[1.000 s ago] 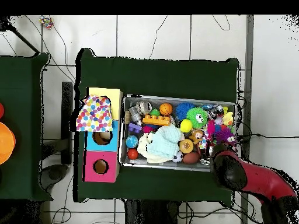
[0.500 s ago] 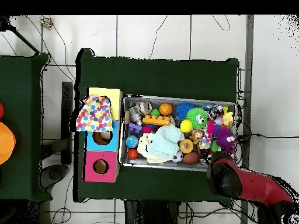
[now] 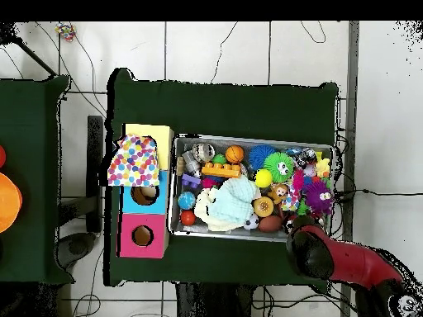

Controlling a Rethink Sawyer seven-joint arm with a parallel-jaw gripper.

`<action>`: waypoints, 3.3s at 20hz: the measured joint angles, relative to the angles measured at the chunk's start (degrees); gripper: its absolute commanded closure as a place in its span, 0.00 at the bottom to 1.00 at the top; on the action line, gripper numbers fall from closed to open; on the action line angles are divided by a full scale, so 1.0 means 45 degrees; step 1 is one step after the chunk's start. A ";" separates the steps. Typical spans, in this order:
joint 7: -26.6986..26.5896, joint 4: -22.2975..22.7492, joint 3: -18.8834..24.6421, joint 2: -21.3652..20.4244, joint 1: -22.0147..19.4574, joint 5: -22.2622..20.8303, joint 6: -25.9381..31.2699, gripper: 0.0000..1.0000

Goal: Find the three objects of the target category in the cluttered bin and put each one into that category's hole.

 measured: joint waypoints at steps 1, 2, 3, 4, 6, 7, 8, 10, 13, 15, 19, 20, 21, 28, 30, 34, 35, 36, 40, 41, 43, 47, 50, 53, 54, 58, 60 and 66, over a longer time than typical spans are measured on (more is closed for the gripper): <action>0.0000 -0.0006 -0.0027 -0.0002 0.0033 0.0003 0.0008 0.00; 0.0000 -0.0013 -0.0053 -0.0004 0.0065 0.0005 0.0016 0.00; 0.0000 -0.0024 -0.0051 -0.0003 0.0064 0.0011 0.0050 0.00; 0.0000 -0.0031 -0.0051 0.0000 0.0060 0.0018 0.0066 0.00; 0.0000 -0.0085 -0.0048 -0.0001 0.0033 0.0060 0.0223 0.00; 0.0000 -0.0112 -0.0051 -0.0001 0.0029 0.0057 0.0283 0.00; 0.0000 -0.0171 -0.0057 0.0005 0.0037 0.0055 0.0359 0.00; 0.0000 -0.0276 -0.0090 0.0056 0.0050 0.0055 0.0380 0.00; 0.0000 -0.0564 -0.0165 0.0342 0.0059 0.0055 0.0380 0.00; 0.0000 -0.0899 -0.0186 0.0772 0.0045 0.0055 0.0377 0.00; 0.0000 -0.1566 -0.0224 0.1741 0.0071 0.0065 0.0364 0.00; 0.0000 -0.1651 -0.0255 0.1843 0.0109 0.0073 0.0359 0.00; 0.0000 -0.1796 -0.0318 0.1976 0.0211 0.0091 0.0335 0.00; 0.0000 -0.2720 -0.1742 0.2867 0.1928 0.0436 -0.0251 0.00; 0.0000 -0.2786 -0.2019 0.2931 0.2216 0.0556 -0.0330 0.00; 0.0000 -0.2770 -0.2271 0.2918 0.2449 0.0762 -0.0411 0.00; 0.0000 -0.2727 -0.2247 0.2846 0.2404 0.0783 -0.0400 0.00; 0.0000 -0.2705 -0.2234 0.2808 0.2381 0.0791 -0.0387 0.00; 0.0000 -0.2301 -0.1961 0.2033 0.1969 0.1036 0.0136 0.00; 0.0000 -0.2215 -0.1883 0.1779 0.1848 0.1125 0.0399 0.00; 0.0000 -0.2075 -0.1771 0.1337 0.1658 0.1266 0.0856 0.00; 0.0000 -0.1970 -0.1760 0.0614 0.1575 0.1339 0.1711 0.00; 0.0000 -0.2016 -0.1874 -0.0034 0.1840 0.1342 0.2408 0.00; 0.0000 -0.2213 -0.2098 -0.0181 0.2277 0.1355 0.2675 0.00; 0.0000 -0.2274 -0.2153 -0.0191 0.2390 0.1371 0.2723 0.00; 0.0000 -0.2816 -0.2492 -0.0193 0.3247 0.1548 0.3045 0.00; 0.0000 -0.3027 -0.2620 -0.0180 0.3571 0.1658 0.3161 0.00; 0.0003 -0.3866 -0.3137 0.0090 0.4681 0.2060 0.3468 0.00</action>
